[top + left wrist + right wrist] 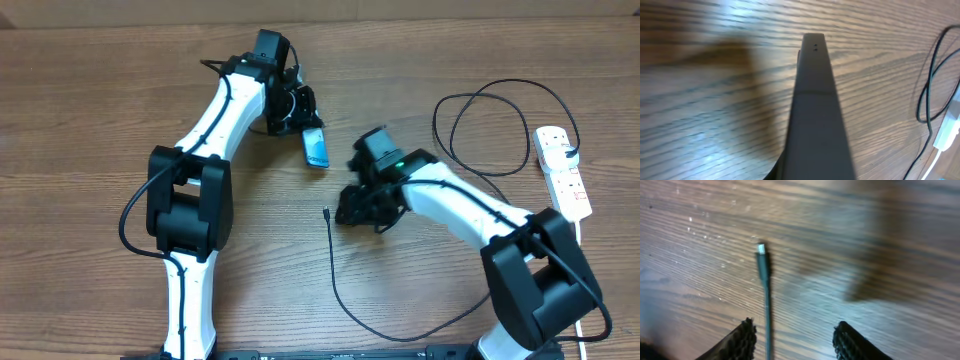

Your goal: Plug charger to phone and switch on socket

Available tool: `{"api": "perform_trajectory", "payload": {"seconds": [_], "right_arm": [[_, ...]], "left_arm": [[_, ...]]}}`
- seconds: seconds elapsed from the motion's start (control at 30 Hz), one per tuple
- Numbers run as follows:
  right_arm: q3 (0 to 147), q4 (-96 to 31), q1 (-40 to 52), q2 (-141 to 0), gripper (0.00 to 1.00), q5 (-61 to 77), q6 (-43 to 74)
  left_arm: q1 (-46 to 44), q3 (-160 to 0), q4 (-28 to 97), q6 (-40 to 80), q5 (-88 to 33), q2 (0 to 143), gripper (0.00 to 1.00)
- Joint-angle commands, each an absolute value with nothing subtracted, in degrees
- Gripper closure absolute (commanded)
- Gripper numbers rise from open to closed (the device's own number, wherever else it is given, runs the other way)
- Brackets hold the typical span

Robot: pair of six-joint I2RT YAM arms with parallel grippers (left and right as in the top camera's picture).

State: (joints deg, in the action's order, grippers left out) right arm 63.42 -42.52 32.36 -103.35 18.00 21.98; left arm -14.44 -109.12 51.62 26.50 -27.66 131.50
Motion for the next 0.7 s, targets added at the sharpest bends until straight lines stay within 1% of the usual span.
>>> {"api": "perform_trajectory", "payload": {"seconds": [0.0,0.17,0.23,0.3,0.4,0.43,0.53,0.67], "right_arm": [[64.6,-42.3,35.5,-103.1,0.45,12.3,25.6],[67.0,-46.3,37.2,-103.2,0.45,9.8,25.5],[68.8,-48.6,37.3,-103.5,0.48,9.0,25.1],[71.0,-50.2,37.5,-103.8,0.55,9.0,24.8],[73.4,-50.8,38.0,-104.2,0.75,9.0,24.9],[73.8,-50.5,38.3,-104.2,0.79,9.0,24.9],[74.0,-49.1,38.9,-104.9,0.83,9.1,25.9],[73.9,-48.2,39.6,-107.8,0.87,10.3,29.3]], "left_arm": [[-13.6,-109.6,51.8,25.3,-29.7,131.1,0.96],[-13.5,-109.6,51.9,25.2,-29.6,131.1,0.96],[-13.5,-109.6,51.8,25.3,-29.6,131.1,0.96],[-13.5,-109.6,51.8,25.3,-29.6,131.1,0.96],[-13.5,-109.6,51.8,25.3,-29.6,131.1,0.96],[-13.5,-109.6,51.8,25.3,-29.6,131.1,0.96],[-13.5,-109.6,51.8,25.3,-29.6,131.1,0.96],[-13.5,-109.6,52.0,24.8,-29.6,131.1,0.96]]}}
